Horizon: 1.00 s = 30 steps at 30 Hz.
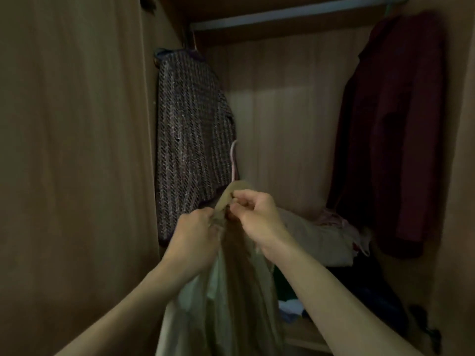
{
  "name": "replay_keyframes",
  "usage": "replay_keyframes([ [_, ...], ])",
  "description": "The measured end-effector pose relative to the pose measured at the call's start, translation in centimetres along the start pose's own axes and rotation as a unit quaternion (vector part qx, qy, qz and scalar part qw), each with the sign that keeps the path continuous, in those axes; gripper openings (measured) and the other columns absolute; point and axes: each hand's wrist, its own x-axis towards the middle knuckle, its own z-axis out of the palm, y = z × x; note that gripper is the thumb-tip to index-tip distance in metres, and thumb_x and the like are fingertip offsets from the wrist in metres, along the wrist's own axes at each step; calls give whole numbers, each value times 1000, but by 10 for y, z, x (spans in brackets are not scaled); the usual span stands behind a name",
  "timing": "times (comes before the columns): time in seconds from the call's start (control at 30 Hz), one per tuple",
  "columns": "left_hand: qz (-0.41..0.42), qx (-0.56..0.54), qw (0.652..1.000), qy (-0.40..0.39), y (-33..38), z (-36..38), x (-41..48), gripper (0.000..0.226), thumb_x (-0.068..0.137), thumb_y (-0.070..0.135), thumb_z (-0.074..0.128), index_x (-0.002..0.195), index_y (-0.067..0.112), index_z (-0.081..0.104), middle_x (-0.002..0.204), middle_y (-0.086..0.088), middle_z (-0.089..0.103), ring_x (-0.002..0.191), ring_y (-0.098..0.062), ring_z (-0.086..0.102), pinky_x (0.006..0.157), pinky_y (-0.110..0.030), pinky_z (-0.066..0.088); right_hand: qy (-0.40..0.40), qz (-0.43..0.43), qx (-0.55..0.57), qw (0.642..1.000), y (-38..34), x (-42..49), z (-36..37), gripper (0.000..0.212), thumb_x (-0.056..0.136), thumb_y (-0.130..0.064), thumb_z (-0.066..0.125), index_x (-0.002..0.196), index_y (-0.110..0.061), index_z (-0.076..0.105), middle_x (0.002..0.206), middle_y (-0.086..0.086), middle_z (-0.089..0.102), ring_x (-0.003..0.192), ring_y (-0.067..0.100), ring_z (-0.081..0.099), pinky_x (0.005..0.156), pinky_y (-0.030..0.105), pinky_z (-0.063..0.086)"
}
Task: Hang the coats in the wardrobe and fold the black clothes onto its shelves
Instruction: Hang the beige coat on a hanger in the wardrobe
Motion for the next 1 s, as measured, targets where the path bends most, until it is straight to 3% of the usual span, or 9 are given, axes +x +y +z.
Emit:
replay_keyframes([
  [0.07, 14, 20, 1000, -5, -23, -3, 17, 12, 88, 10, 53, 84, 11, 64, 81, -8, 69, 85, -33, 64, 70, -35, 41, 22, -147, -139, 979, 8, 20, -5, 22, 93, -10, 61, 110, -18, 71, 100, -11, 68, 92, 0, 62, 87, 11, 48],
  [0.13, 43, 20, 999, -12, -45, -12, 33, 12, 89, 8, 53, 84, 14, 63, 79, -1, 68, 82, -24, 64, 67, -29, 38, 94, -240, -222, 940, 22, 45, -12, 23, 90, -5, 61, 106, -18, 70, 102, -8, 66, 94, 4, 60, 87, 15, 47],
  [0.2, 79, 11, 997, -22, -61, -27, 51, 13, 88, 14, 52, 84, 17, 64, 78, 6, 67, 78, -12, 63, 66, -25, 38, 128, -251, -281, 917, 37, 75, -20, 33, 90, -4, 60, 121, -16, 62, 117, -3, 58, 110, 11, 53, 98, 21, 41],
  [0.33, 114, -48, 990, -73, -82, -57, 88, 23, 85, 27, 49, 94, 19, 68, 86, 7, 70, 84, -6, 64, 78, -30, 49, 69, -229, -355, 904, 53, 139, -35, 49, 94, -14, 58, 141, -16, 45, 140, 4, 48, 130, 21, 43, 110, 39, 35],
  [0.47, 145, -84, 982, -91, -97, -63, 131, 25, 87, 28, 51, 102, 21, 70, 95, 9, 72, 92, -8, 67, 85, -34, 51, 116, -293, -312, 896, 47, 189, -42, 23, 92, -11, 60, 113, -16, 67, 105, 4, 68, 97, 20, 62, 82, 25, 43],
  [0.57, 175, -20, 981, -80, -107, -61, 165, 26, 88, 33, 49, 100, 22, 69, 92, 10, 70, 90, -7, 64, 83, -38, 51, 160, -318, -286, 890, 44, 221, -42, 17, 90, -6, 61, 101, -12, 73, 87, 6, 66, 81, 15, 58, 68, 15, 36],
  [0.63, 234, 73, 969, -35, -112, -60, 189, 31, 89, 38, 44, 97, 20, 68, 86, 11, 60, 85, -2, 56, 77, -29, 46, 178, -320, -253, 895, 43, 245, -42, 17, 90, -6, 61, 98, -14, 74, 82, 6, 59, 76, 10, 52, 66, 10, 34],
  [0.87, 254, 183, 939, 144, -97, -61, 278, 15, 92, 14, 58, 106, 18, 60, 92, 4, 60, 79, -10, 53, 70, -12, 38, 234, -371, -131, 889, 19, 345, -51, 9, 88, -13, 63, 95, -18, 59, 91, -1, 67, 86, 19, 63, 77, 38, 51],
  [1.0, 278, 253, 906, 196, -84, -48, 323, 18, 87, 18, 51, 102, 17, 60, 89, -3, 60, 78, -22, 57, 69, -31, 42, 224, -425, -101, 871, 3, 406, -63, 7, 87, -12, 64, 87, -15, 57, 84, 1, 65, 81, 16, 61, 72, 35, 50],
])
